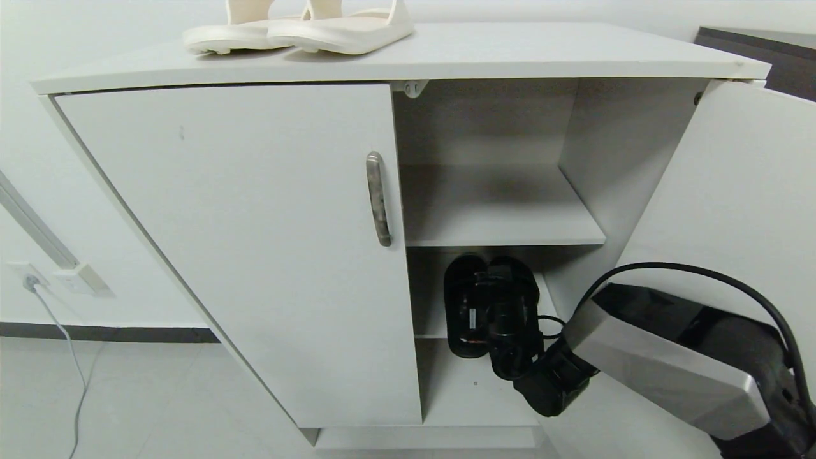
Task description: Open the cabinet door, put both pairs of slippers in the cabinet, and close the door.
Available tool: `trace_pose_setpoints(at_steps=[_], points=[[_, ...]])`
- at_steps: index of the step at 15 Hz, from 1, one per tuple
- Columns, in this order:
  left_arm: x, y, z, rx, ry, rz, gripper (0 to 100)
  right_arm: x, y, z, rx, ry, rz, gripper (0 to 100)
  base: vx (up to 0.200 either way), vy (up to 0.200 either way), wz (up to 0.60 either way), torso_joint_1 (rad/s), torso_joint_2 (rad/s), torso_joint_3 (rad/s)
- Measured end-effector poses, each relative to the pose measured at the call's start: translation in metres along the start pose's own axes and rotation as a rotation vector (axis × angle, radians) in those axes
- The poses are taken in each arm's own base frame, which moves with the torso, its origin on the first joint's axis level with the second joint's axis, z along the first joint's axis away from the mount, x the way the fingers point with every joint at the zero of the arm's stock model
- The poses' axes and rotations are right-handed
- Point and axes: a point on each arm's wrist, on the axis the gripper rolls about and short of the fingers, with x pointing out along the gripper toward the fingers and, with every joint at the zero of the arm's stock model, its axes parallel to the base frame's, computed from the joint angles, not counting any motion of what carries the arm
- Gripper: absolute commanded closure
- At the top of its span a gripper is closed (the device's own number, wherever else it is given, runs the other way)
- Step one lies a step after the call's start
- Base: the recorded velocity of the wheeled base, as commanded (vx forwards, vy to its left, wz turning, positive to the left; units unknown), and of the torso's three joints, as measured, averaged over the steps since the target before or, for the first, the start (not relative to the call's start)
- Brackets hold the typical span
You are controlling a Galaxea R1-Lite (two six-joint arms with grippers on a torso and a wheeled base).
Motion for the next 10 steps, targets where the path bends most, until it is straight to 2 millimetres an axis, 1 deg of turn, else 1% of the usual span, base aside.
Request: trace_pose_setpoints(at_steps=[2,4,6,8,10], points=[[0.0,0.0,0.0,0.001,0.001,-0.002,100,-0.025,-0.006,0.002,-0.001,-0.003,0.023,0,0.0,0.0,0.0,0.0,0.0,0.0],[0.0,0.0,0.0,0.001,0.001,-0.003,100,-0.054,-0.017,0.004,-0.018,0.011,0.044,0,0.0,0.0,0.0,0.0,0.0,0.0],[0.0,0.0,0.0,0.001,0.001,-0.003,100,-0.079,-0.027,0.012,-0.032,0.018,0.072,0,0.0,0.0,0.0,0.0,0.0,0.0],[0.0,0.0,0.0,0.0,0.001,-0.003,100,-0.093,-0.028,0.021,-0.036,0.007,0.097,0,0.0,0.0,0.0,0.0,0.0,0.0],[0.0,0.0,0.0,0.0,0.001,-0.004,100,-0.101,-0.027,0.024,-0.037,0.004,0.113,0,0.0,0.0,0.0,0.0,0.0,0.0]])
